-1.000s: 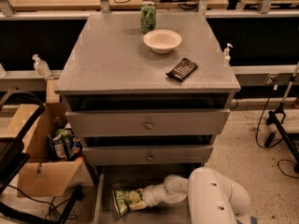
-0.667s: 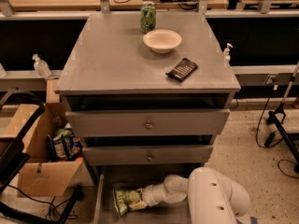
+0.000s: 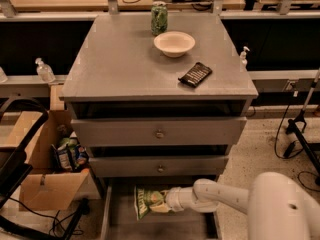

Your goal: Pick green jalapeno chip bag from bottom drawer and place on counter

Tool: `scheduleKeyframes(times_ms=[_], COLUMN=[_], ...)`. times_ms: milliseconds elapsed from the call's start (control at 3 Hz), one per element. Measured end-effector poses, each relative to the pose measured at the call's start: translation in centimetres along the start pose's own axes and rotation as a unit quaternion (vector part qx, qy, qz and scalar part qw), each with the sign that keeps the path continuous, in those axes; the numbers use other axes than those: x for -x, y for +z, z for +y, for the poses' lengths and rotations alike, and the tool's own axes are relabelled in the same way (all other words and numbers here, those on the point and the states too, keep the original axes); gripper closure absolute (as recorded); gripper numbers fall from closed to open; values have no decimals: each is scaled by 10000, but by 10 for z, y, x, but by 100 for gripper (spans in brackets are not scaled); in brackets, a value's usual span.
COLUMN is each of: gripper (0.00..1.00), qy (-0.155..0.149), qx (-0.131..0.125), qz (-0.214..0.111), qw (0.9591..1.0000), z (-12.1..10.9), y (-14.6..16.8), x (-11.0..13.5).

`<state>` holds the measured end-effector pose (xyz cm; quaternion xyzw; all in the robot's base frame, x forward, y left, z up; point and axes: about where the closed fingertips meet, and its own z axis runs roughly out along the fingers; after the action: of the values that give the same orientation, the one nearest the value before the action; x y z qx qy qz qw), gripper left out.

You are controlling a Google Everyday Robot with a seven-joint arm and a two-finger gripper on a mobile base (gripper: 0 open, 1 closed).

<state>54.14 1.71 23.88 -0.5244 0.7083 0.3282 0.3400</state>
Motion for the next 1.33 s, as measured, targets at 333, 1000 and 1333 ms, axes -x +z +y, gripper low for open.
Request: scheduleKeyframes(times_ms=[333, 1000, 1333], gripper=[100, 100, 100], qy=[146, 827, 794], qx=[-340, 39, 107], qz=[18, 773, 967], qw=[9993, 9936, 9921], z=[8, 94, 117], y=[-61, -107, -122], x=[52, 131, 138])
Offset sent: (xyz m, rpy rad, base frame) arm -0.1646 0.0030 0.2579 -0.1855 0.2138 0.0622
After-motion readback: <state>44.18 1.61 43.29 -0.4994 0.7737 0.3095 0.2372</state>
